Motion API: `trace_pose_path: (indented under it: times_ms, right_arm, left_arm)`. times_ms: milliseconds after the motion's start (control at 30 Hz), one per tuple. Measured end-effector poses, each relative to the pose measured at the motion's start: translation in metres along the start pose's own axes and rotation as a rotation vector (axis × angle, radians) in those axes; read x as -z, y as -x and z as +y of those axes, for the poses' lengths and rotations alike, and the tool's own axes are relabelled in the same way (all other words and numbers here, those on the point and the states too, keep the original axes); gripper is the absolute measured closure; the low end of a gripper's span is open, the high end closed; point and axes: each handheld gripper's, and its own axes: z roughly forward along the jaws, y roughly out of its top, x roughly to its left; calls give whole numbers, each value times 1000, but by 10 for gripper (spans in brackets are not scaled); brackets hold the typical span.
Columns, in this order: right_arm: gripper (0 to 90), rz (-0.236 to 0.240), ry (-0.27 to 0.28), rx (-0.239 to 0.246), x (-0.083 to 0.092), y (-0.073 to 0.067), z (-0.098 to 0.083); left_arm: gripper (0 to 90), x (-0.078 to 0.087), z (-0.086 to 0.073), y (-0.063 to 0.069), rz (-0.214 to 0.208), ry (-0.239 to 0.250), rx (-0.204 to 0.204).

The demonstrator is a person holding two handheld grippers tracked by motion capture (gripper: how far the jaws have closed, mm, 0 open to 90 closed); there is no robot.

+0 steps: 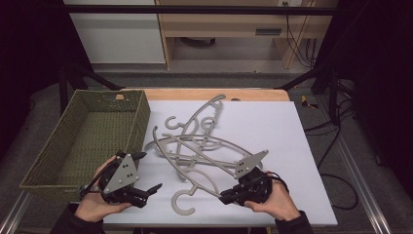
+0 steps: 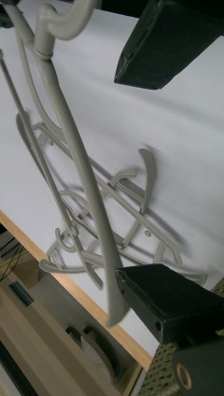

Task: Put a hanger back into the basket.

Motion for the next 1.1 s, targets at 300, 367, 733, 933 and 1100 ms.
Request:
trace_pose_path:
  times_ms: [300,367,733,933,1100]
  right_arm:
    - [819,55,-35,5,-3,-1,-1]
    - [819,66,-49,8,-5,-1,-1]
    - [819,99,-70,17,-11,-1,-1]
    - [818,123,-92,17,-14,-1,-1]
    - [818,131,-94,10,-14,-1,-2]
  left_arm:
    - [118,-16,10,16,-25,-69,-194]
    - [139,-18,10,18,-31,-76,-227]
    - [321,-34,8,36,-12,-165,-458]
    - [527,-40,5,46,30,-162,-566]
    - [672,-38,4,49,36,-155,-627]
